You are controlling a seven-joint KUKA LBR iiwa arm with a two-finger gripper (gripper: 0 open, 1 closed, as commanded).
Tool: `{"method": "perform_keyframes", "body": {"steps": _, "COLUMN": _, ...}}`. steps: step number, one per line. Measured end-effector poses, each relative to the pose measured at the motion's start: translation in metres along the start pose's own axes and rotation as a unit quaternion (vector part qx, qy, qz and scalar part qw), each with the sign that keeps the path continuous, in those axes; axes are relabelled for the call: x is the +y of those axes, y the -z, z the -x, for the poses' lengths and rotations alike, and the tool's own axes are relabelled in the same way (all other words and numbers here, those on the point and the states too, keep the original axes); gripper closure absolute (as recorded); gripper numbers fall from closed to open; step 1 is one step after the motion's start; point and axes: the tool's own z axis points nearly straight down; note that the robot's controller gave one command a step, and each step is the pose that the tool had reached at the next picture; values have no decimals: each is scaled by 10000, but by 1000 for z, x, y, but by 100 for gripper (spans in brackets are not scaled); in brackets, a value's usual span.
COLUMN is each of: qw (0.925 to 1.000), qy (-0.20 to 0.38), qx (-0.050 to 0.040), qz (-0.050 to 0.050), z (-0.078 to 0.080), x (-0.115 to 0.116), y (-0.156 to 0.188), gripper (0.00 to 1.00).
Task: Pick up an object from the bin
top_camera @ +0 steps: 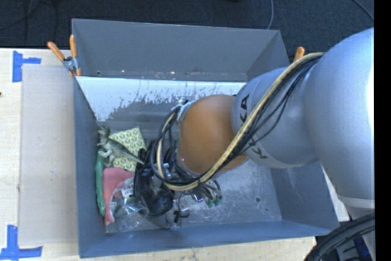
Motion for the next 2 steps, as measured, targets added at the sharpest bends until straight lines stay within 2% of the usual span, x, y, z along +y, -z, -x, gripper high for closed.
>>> {"method": "perform_keyframes", "body": {"steps": 1, "qw": 9966, "qy": -818, "qx": -19, "qz": 5, "z": -2, "x": -5, "y": 5, "gripper": 0}}
{"method": "perform_keyframes", "body": {"steps": 2, "qw": 9912, "qy": -1324, "qx": 2, "qz": -2, "z": -6, "x": 3, "y": -12, "gripper": 0}}
